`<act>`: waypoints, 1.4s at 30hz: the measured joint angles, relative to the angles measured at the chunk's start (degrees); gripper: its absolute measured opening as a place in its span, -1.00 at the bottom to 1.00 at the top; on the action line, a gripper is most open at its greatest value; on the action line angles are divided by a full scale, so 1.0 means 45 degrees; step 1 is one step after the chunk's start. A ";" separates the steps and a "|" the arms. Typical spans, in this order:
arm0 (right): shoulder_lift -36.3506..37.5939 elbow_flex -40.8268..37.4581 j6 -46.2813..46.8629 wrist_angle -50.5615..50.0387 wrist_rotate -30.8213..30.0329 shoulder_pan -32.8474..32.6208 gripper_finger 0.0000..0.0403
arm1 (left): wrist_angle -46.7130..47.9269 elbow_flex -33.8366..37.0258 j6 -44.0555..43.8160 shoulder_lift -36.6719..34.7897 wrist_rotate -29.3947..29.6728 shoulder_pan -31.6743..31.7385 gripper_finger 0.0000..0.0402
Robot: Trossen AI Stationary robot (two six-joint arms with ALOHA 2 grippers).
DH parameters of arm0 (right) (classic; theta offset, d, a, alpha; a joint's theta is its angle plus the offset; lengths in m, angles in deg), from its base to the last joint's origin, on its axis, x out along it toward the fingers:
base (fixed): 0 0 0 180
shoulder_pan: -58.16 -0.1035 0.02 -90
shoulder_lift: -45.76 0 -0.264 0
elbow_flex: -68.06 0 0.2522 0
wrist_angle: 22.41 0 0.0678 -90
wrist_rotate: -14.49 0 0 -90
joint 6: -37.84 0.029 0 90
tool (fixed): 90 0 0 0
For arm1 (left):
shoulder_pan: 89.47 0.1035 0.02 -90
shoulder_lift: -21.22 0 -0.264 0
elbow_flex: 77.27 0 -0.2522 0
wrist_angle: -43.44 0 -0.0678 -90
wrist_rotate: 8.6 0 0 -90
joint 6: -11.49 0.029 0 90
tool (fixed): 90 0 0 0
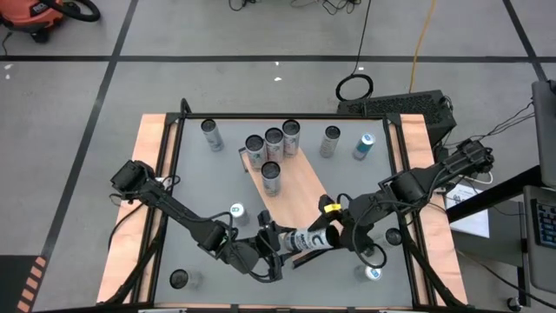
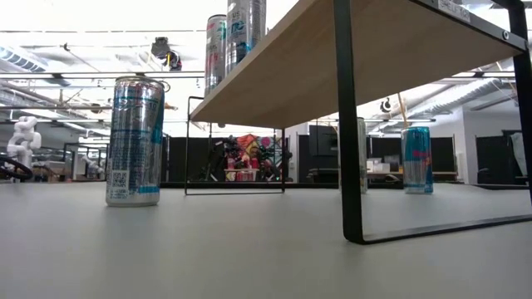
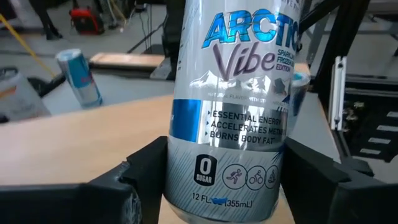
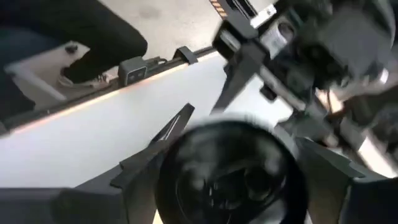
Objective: Place canned beverage on shelf
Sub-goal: Put the right white-blue soda can on the shelf aligned with the other white-blue soda can
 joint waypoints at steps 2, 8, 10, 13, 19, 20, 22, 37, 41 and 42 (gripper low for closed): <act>0.0001 0.0000 0.0928 -0.0142 -0.0333 -0.0001 0.41 | -0.0414 0.0000 0.0421 0.0000 0.0000 -0.0009 0.23; 0.0223 0.0000 0.3475 -0.1071 -0.0470 -0.0007 0.41 | -0.1035 0.0000 0.1155 0.0000 0.0076 -0.0076 0.23; 0.0361 -0.0011 0.4257 -0.1048 -0.0417 -0.0020 0.41 | -0.1093 0.0000 0.1172 0.0000 0.0338 -0.0108 0.23; 0.0689 -0.0471 0.5280 -0.0170 -0.0324 -0.0192 0.41 | -0.1090 0.0000 0.1162 0.0000 0.1018 -0.0192 0.23; 0.1565 -0.1835 0.7389 0.1530 -0.1514 -0.0284 0.41 | -0.1607 0.0000 0.1458 0.0000 0.1404 -0.0250 0.23; 0.1712 -0.2097 0.7574 0.2001 -0.1561 -0.0272 0.41 | -0.1731 0.0000 0.1544 0.0000 0.1406 -0.0250 0.23; 0.2040 -0.2720 0.7713 0.3258 -0.1534 -0.0272 0.41 | -0.2000 0.0000 0.1809 -0.0005 0.1409 -0.0250 0.23; 0.2715 -0.5303 0.6314 0.9618 -0.0932 -0.0516 0.41 | -0.2784 -0.0014 0.2476 -0.0029 0.1277 0.0099 0.23; 0.2715 -0.5353 0.6315 1.0244 -0.1153 -0.0537 0.36 | -0.2716 -0.0019 0.2513 0.0049 0.1327 0.0146 0.23; 0.2725 -0.5345 0.6337 1.0298 -0.1432 -0.0549 0.33 | -0.2653 -0.0019 0.2477 0.0052 0.1374 0.0157 0.23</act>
